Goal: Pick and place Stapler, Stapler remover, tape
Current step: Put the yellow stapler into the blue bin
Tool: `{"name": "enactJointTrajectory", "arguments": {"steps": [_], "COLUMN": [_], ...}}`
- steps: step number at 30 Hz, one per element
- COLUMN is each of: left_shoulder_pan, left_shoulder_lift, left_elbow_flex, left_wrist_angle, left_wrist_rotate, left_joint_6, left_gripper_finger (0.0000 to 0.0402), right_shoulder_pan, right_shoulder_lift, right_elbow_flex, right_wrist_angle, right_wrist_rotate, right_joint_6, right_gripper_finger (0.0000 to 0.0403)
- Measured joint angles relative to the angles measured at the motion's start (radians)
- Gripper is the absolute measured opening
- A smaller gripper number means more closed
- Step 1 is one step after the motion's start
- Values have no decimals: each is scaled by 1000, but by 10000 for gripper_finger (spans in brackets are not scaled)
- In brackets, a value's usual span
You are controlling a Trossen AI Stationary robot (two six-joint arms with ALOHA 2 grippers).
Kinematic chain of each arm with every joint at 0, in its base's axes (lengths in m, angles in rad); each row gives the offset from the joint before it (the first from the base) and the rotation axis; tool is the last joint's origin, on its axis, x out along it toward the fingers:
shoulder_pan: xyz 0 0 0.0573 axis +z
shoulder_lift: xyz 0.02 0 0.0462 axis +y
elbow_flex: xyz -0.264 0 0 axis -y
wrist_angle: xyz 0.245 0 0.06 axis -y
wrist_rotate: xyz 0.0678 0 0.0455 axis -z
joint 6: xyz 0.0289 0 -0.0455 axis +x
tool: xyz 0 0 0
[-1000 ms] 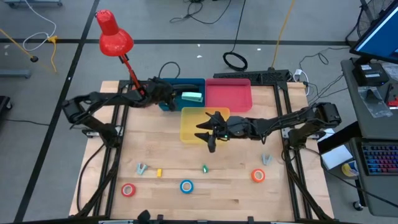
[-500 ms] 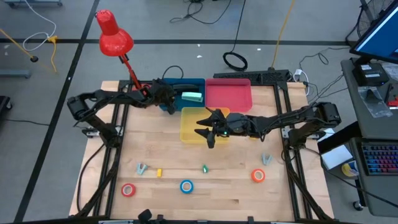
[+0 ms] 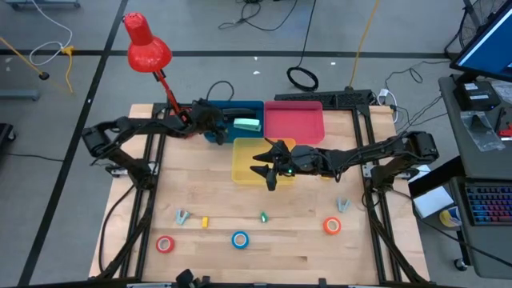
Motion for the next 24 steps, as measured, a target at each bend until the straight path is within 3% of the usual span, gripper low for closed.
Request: {"name": "enactJointTrajectory", "arguments": {"steps": [6, 13, 18, 24], "left_shoulder_pan": [-3, -50, -91, -137], "left_shoulder_lift": [-168, -358, -414, -421], "left_elbow_flex": [19, 21, 21, 20], "left_wrist_angle": [-53, -272, -485, -725], "left_wrist_rotate": [1, 9, 13, 103], "left_joint_6": [-29, -75, -124, -189], "left_gripper_finger": [248, 248, 249, 248], "right_shoulder_pan": [0, -11, -42, -95], "right_shoulder_lift": [0, 0, 0, 0], "right_elbow_flex": [0, 0, 0, 0], "right_wrist_angle": [0, -2, -3, -4], "right_wrist_rotate": [0, 0, 0, 0], "right_joint_6": [-10, -23, -48, -49], "right_gripper_finger": [210, 210, 207, 208]}}
